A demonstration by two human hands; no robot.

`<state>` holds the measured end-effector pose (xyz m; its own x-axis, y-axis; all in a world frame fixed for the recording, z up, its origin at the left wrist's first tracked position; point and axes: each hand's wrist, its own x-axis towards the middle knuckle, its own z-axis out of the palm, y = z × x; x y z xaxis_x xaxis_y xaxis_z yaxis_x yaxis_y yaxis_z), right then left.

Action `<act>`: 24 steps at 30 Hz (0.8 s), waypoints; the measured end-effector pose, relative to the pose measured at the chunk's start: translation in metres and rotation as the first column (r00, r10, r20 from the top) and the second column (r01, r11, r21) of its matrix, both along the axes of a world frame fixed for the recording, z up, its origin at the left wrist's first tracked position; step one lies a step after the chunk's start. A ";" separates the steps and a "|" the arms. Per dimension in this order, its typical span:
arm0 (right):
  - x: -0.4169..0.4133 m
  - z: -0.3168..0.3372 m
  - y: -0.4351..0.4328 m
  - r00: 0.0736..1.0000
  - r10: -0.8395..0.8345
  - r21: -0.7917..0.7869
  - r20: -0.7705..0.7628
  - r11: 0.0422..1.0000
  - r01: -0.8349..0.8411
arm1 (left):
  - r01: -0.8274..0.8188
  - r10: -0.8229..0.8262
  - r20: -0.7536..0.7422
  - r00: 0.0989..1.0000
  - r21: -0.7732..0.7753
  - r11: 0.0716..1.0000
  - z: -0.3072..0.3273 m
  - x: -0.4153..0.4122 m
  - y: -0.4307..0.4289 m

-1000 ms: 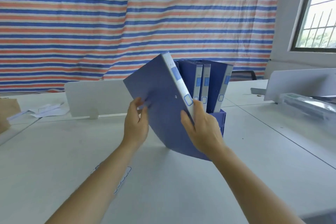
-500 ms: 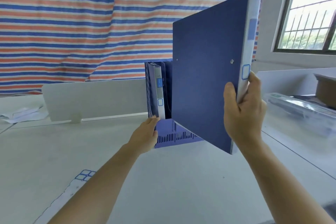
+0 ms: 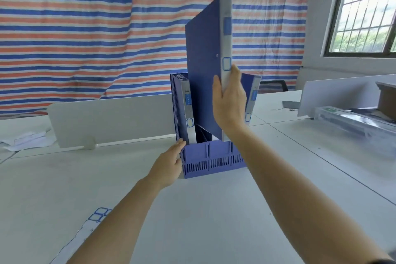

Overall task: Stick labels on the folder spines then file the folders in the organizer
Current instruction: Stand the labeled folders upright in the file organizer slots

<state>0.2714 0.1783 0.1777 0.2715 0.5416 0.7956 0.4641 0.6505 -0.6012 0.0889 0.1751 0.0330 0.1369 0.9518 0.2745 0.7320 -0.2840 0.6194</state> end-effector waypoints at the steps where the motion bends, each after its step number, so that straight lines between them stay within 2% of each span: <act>1: -0.006 -0.001 0.009 0.999 0.035 -0.022 0.005 0.999 -0.035 | 0.002 -0.002 0.003 1.000 0.002 1.000 0.000 0.000 0.000; 5: -0.027 -0.010 0.036 0.992 0.125 -0.062 0.020 0.990 -0.124 | 0.009 -0.009 -0.018 1.000 0.010 1.000 0.000 -0.001 0.001; 12: -0.057 -0.043 0.067 0.984 0.168 -0.053 0.064 0.985 -0.164 | 0.009 -0.009 -0.011 1.000 0.023 1.000 -0.003 -0.003 0.005; 17: -0.062 -0.049 0.082 0.981 0.184 -0.110 -0.067 0.975 -0.191 | 0.016 -0.016 0.011 1.000 0.004 1.000 -0.003 -0.004 0.004; 24: -0.061 -0.051 0.091 0.974 0.182 -0.054 -0.131 0.980 -0.190 | 0.027 -0.026 0.041 0.999 -0.028 0.999 -0.003 -0.006 0.001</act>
